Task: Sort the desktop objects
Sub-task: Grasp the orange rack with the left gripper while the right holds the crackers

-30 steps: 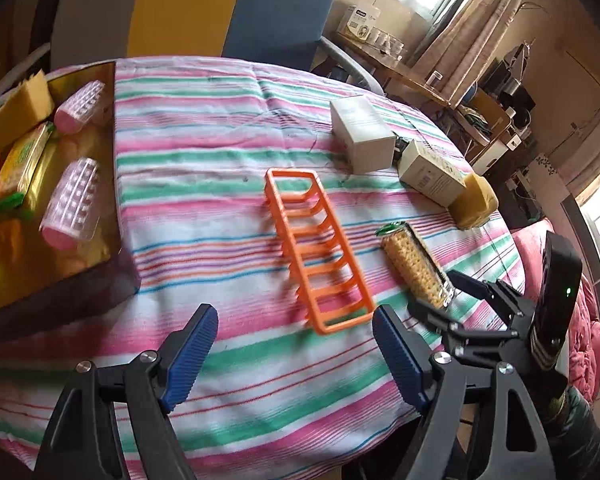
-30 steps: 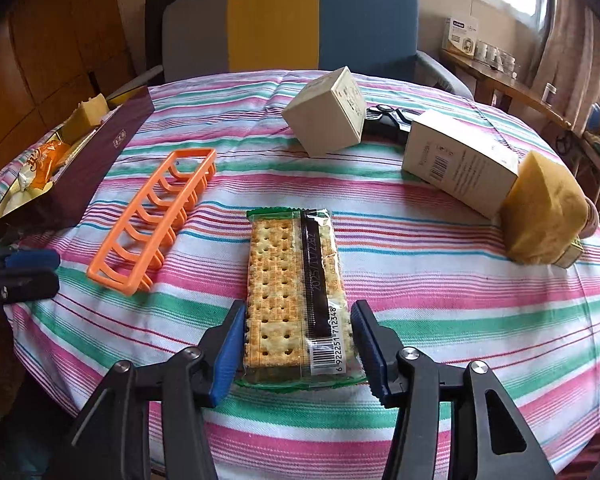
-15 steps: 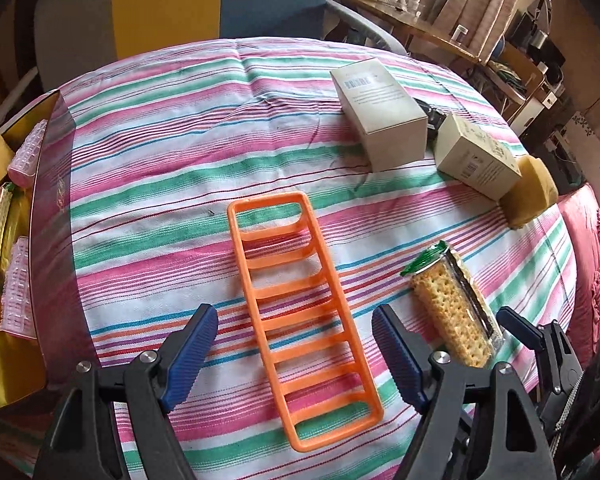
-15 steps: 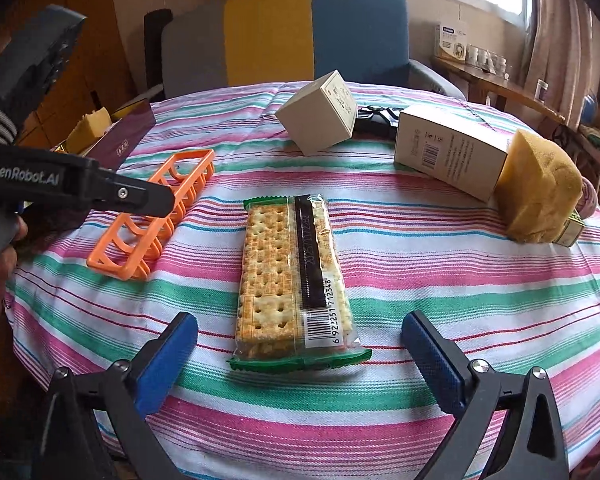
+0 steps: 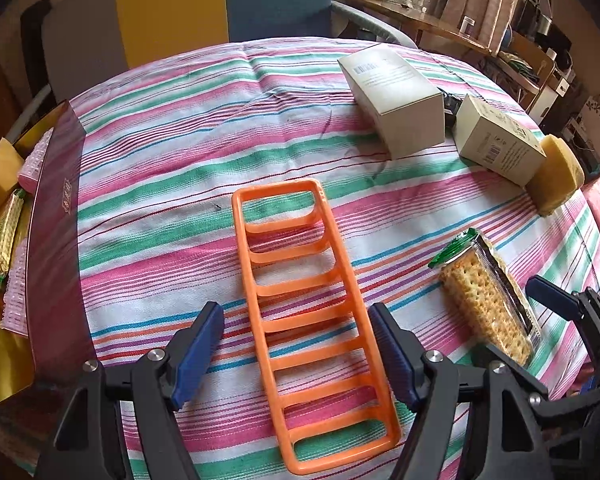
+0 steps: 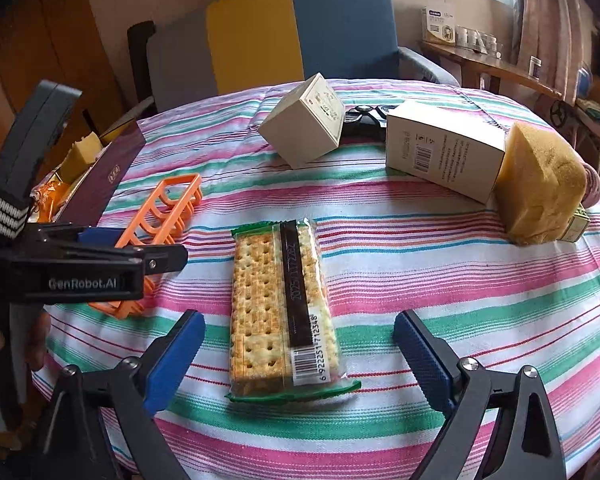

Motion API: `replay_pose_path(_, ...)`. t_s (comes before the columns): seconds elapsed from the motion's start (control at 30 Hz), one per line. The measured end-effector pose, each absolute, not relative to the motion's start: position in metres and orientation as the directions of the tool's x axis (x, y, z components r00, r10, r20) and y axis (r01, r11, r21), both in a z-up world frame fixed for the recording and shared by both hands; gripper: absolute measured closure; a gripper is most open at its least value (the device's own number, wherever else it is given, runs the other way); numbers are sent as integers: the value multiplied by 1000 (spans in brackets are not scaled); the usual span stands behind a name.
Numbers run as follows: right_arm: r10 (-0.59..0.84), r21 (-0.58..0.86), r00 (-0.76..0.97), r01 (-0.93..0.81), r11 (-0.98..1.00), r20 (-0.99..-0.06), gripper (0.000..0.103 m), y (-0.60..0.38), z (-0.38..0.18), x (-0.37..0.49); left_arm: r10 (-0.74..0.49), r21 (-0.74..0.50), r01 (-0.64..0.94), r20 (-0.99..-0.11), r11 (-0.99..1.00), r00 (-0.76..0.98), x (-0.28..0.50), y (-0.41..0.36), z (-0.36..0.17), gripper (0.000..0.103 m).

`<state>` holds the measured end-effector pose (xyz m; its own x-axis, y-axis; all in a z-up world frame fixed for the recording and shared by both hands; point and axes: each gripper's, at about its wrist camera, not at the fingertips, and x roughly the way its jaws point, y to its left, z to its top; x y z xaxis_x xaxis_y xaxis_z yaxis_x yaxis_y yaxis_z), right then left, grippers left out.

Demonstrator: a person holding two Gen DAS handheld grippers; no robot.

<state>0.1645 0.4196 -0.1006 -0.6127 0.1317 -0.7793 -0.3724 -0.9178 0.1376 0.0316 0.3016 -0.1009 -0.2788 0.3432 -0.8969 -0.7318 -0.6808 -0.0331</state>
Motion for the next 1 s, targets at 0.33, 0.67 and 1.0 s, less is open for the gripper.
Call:
replay_pose_path(0.33, 170, 35, -567, -333, -942, -806, 52, 404, -99, 157, 393, -81, -710, -873, -700, -288, 33, 264, -93, 53)
replay_pose_path(0.67, 69, 141, -587, -304, -942, -807, 53, 380, -95, 168, 478, -188, -677, -836, -711, -270, 44, 217, -82, 54)
replay_pose_path(1.0, -102, 340, -616, -284, -896, -781, 54, 365, -86, 149, 546, -229, -628, -750, -744, -374, 37, 163, -46, 54)
